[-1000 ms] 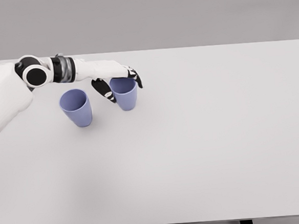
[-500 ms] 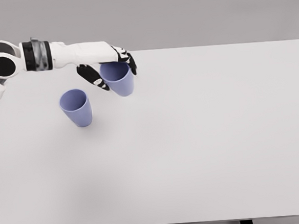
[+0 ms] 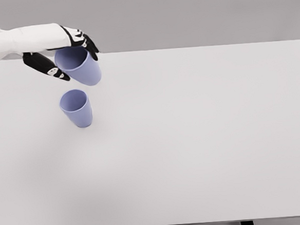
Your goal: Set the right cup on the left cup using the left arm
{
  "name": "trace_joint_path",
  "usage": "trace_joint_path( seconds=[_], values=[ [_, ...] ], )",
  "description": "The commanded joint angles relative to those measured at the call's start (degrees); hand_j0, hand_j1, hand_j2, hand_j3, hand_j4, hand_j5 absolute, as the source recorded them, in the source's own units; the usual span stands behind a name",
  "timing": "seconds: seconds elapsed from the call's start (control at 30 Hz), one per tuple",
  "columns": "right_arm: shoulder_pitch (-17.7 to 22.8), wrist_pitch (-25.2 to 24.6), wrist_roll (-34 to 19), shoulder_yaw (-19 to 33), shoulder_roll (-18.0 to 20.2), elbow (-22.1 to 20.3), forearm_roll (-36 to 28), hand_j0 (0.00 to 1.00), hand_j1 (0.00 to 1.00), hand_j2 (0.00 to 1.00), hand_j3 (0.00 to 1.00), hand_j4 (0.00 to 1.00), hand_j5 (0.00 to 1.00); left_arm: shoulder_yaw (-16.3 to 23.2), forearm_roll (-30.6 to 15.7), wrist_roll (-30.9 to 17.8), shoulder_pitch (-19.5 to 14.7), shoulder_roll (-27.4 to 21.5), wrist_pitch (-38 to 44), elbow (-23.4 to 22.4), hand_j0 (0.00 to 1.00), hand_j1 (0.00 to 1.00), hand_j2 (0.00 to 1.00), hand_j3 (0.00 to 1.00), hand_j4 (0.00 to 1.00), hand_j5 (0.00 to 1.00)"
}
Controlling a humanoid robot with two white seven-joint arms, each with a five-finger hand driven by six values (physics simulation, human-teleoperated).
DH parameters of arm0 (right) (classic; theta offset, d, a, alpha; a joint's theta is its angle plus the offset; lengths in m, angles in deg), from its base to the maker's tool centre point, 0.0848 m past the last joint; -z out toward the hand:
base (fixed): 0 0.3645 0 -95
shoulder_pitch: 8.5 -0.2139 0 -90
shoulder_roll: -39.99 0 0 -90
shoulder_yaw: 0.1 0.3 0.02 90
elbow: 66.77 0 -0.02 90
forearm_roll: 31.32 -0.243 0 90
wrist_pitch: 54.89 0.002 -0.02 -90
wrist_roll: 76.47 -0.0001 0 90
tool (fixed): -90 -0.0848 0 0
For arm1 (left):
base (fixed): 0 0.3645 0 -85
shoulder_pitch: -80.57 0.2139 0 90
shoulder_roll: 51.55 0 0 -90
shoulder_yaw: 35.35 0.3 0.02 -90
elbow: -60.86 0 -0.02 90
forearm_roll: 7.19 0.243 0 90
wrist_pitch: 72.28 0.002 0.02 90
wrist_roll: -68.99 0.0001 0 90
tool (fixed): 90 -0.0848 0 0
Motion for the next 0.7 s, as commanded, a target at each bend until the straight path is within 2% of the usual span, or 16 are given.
trace_joint_path(
  seconds=[0.0, 0.07, 0.17, 0.33, 0.67],
  values=[
    [0.0, 0.0, 0.0, 0.0, 0.0, 0.0, 0.0, 1.00, 1.00, 1.00, 1.00, 1.00, 1.00, 0.0, -0.9, 0.0, 0.0, -2.3, 0.2, 0.2, 0.56, 0.56, 0.56, 0.56, 0.56, 0.56],
    [0.0, 0.0, 0.0, 0.0, 0.0, 0.0, 0.0, 1.00, 1.00, 1.00, 1.00, 1.00, 1.00, 0.2, -1.0, 0.0, -0.1, -4.1, 0.2, 0.8, 0.57, 0.57, 0.57, 0.57, 0.57, 0.57],
    [0.0, 0.0, 0.0, 0.0, 0.0, 0.0, 0.0, 1.00, 1.00, 1.00, 1.00, 1.00, 1.00, 0.6, -1.5, 0.0, -0.4, -7.4, 0.2, 4.1, 0.57, 0.57, 0.57, 0.57, 0.57, 0.57],
    [0.0, 0.0, 0.0, 0.0, 0.0, 0.0, 0.0, 1.00, 1.00, 1.00, 1.00, 1.00, 1.00, 1.2, -3.0, 0.0, -0.3, -9.9, 0.2, 7.3, 0.57, 0.57, 0.57, 0.57, 0.57, 0.57],
    [0.0, 0.0, 0.0, 0.0, 0.0, 0.0, 0.0, 1.00, 1.00, 1.00, 1.00, 1.00, 1.00, 2.4, -3.0, 0.0, 1.0, -9.9, 0.2, 6.0, 0.58, 0.58, 0.58, 0.58, 0.58, 0.58]
  ],
)
